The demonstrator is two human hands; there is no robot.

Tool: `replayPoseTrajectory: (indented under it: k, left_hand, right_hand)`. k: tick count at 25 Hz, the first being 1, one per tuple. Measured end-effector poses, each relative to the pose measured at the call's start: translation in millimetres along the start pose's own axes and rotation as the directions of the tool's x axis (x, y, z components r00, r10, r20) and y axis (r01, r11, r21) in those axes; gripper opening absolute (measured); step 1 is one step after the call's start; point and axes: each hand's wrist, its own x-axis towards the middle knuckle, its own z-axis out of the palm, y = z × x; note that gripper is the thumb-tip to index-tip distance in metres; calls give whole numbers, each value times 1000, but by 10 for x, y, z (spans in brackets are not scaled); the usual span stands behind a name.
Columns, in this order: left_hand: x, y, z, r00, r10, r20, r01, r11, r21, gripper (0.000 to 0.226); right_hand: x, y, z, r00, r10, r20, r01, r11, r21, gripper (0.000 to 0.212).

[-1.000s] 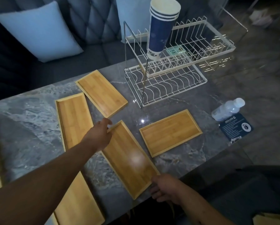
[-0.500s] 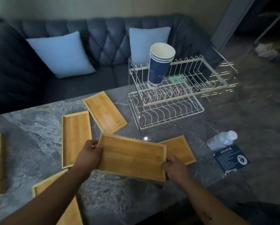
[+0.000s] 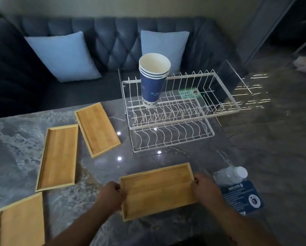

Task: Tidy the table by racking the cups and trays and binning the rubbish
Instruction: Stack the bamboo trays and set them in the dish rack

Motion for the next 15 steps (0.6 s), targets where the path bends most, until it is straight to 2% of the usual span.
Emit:
replayPoseTrajectory:
  k: [9,12,15]
  left_hand:
    - [155,32,305,994,-49,-95,63,987,149,12]
    - [208,6,330,994,-45,-98,59,987,147,16]
    - [250,-31,300,994,-32,-101,45,991,127,14]
  right_hand:
    - [331,174,181,998,-45,32,46,999,-28,15]
    - [346,181,222,999,-13,45,15,999,-44,9]
    - [359,130,244,998,-16,57,17,1000,-5,12]
